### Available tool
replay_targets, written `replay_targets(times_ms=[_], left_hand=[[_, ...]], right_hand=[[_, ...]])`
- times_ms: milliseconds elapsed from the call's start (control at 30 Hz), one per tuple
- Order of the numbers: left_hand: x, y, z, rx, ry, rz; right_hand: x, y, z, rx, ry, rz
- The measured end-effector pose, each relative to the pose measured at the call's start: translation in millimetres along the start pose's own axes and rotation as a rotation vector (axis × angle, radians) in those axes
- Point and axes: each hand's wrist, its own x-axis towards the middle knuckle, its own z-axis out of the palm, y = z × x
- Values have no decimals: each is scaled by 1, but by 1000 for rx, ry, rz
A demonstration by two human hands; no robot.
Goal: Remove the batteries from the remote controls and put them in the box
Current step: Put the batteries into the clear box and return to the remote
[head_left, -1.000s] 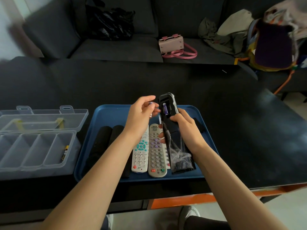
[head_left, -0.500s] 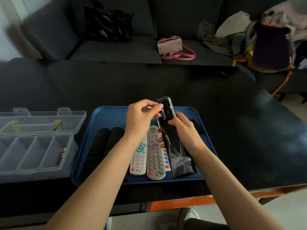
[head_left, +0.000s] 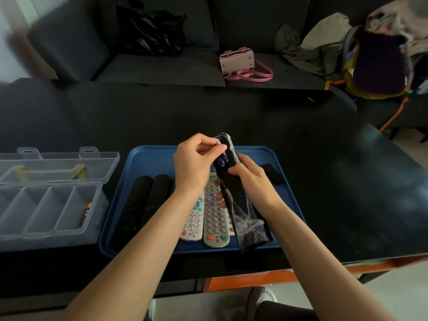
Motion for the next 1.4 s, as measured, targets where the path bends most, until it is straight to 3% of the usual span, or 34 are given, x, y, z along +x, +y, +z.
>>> replay_targets(times_ms=[300,533,700,867,1033,1167,1267,1400], left_hand=[[-2,-9,9,269,25,187],[-10,-9,13,435,-41,295],[-18,-7,14,716,-157,509],[-19,-4,20,796,-185,602],[-15,0,30,698,-246,539],[-2,2,52,509,-282,303],[7,-6,73,615,-408,225],[10,-11,95,794,-683,255]], right_hand=[[0,0,-3,-39,48,-67],[-2,3,-5,-96,114,-101],[-5,4,-14,-117,95,-112],[-10,6,-27,-93,84,-102],[-11,4,-40,46,114,-19],[-9,3,-57,87,138,48],[-8,4,-76,135,168,69],[-6,6,-93,181,185,97]])
